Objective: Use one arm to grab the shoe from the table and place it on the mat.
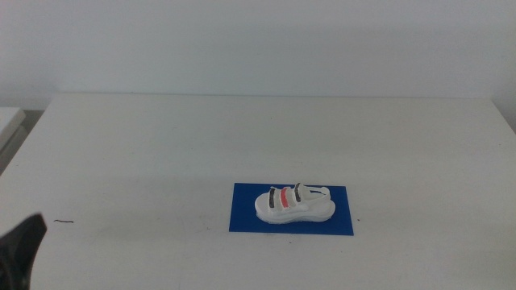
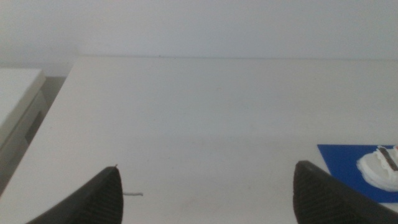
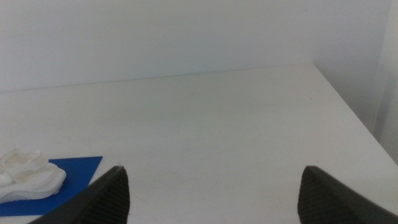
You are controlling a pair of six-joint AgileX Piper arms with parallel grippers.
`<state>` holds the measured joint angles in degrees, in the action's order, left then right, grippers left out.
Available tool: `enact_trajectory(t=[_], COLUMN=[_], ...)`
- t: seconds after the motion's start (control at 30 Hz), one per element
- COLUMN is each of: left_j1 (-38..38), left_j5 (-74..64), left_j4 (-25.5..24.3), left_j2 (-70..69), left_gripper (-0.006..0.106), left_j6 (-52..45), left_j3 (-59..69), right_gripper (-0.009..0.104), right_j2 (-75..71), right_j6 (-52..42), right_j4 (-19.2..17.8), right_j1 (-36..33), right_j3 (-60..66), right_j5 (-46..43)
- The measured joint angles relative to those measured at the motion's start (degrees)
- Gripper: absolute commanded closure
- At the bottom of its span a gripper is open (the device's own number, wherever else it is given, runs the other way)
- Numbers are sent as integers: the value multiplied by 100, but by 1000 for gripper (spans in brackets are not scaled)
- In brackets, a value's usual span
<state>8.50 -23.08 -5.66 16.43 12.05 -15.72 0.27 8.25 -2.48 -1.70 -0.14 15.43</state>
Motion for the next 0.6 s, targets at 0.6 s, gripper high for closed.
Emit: enact_trajectory(t=[0.6], left_j1=[-1329], left_j5=[408], left_j4=[1320], left_j2=[-1619], left_gripper=[7], left_j6=[-1718], left_j3=[1564], right_gripper=[16], right_j2=[0], right_j6=[0], right_j4=[0], right_j1=[0], right_j3=[0], right_j5=[0])
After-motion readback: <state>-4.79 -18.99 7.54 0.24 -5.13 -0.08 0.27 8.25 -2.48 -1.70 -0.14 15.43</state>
